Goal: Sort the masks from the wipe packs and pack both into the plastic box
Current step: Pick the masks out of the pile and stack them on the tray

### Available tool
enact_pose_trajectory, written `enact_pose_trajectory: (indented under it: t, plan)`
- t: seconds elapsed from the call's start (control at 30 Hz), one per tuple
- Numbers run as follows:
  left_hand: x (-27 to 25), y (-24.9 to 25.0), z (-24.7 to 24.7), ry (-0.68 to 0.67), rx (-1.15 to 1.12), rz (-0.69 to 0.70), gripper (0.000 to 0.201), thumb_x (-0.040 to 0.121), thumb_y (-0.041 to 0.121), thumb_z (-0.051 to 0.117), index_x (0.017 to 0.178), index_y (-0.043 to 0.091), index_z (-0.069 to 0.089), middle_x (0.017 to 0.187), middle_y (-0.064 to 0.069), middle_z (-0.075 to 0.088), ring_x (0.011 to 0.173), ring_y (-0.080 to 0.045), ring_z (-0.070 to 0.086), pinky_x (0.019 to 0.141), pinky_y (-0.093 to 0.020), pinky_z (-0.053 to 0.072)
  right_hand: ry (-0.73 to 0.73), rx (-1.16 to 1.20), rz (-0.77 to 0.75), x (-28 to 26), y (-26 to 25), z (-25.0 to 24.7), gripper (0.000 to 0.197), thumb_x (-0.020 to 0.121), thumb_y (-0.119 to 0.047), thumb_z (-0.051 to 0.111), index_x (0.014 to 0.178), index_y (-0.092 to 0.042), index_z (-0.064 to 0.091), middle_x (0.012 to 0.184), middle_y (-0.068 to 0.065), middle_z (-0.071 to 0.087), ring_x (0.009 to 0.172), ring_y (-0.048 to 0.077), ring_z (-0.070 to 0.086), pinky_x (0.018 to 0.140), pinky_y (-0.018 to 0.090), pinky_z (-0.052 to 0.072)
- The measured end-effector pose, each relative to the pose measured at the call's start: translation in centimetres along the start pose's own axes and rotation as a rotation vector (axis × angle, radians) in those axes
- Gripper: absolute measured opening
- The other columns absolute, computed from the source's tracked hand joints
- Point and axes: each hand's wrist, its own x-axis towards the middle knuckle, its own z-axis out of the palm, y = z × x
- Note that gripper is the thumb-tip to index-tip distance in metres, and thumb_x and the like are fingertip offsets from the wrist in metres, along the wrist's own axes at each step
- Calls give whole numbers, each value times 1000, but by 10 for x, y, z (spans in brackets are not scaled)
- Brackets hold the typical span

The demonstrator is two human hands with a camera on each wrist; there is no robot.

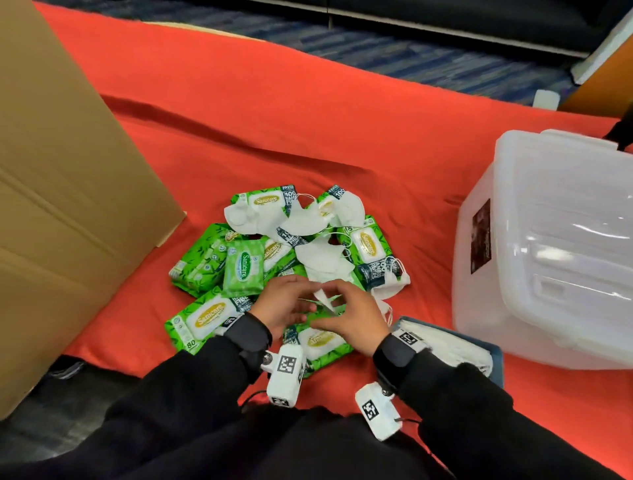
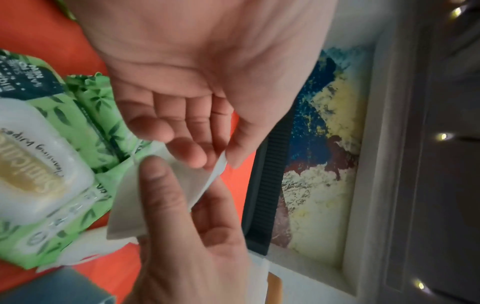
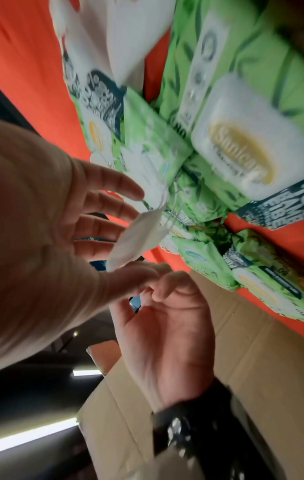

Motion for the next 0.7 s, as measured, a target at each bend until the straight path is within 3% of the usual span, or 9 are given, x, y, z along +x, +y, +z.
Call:
enact_pose_trajectory:
  t: [0.07,0.1,0.17,0.27,0.37,0.43,0.5,0.6,0.7]
  plan:
    - [6,8,-15,90,-9,61,18,88,29,77,92,14,68,76,-1,69,58,-14,57,49,-23,38,77,34,28,15,-9,10,18,76,-35,80,77,-23,66,68,-10,61,64,6,54,64,29,44]
    - [10,11,-25,156,34,140,24,85,35,79,95,15,69,82,1,69,65,-14,58,52,-25,40,82,100,67,21,-11,12,28,78,-38,75,68,-16,62,61,-9,53,59,8,47,60,33,39]
    - [20,13,-49,173,139,297,41,78,39,85,109,20,67,101,5,68,87,-10,64,69,-23,47,36,387,193,33,-18,18,31,85,-31,73,77,-1,69,68,1,59,63,12,53,61,30,42]
    - [29,10,-71,-156,223,256,60,72,29,90,125,21,65,124,1,69,113,-9,65,94,-23,50,-77,750,376,39,-31,19,15,94,-5,67,106,0,74,91,10,77,75,18,73,64,32,60]
    - [38,8,-89,-326,257,122,32,76,10,85,106,7,74,104,-8,77,91,-15,72,80,-25,55,-73,899,480,43,-29,27,17,94,-3,65,109,0,73,104,18,77,85,26,76,77,42,64]
    - [41,8,-101,-298,261,64,12,79,3,81,89,5,73,79,-9,74,66,-16,69,63,-25,55,-18,944,569,41,-16,34,18,93,-4,65,110,0,72,110,21,75,90,30,74,82,48,62]
    - [48,10,-113,-254,309,3,9,83,1,78,82,4,69,67,-11,67,53,-16,64,52,-24,52,34,961,666,35,0,45,21,94,-4,65,113,1,69,106,21,74,87,32,73,79,48,61]
    - [59,4,-123,-192,390,-64,13,79,5,83,82,3,70,71,-20,68,53,-20,64,57,-29,52,115,917,763,21,22,59,17,91,-2,68,108,2,69,89,18,71,71,26,68,68,41,58]
    - [66,-8,-120,-196,510,-91,13,81,9,83,81,1,72,66,-16,69,53,-19,63,57,-31,56,162,741,815,10,39,64,10,86,-2,76,92,-4,68,77,16,66,60,22,63,56,35,57]
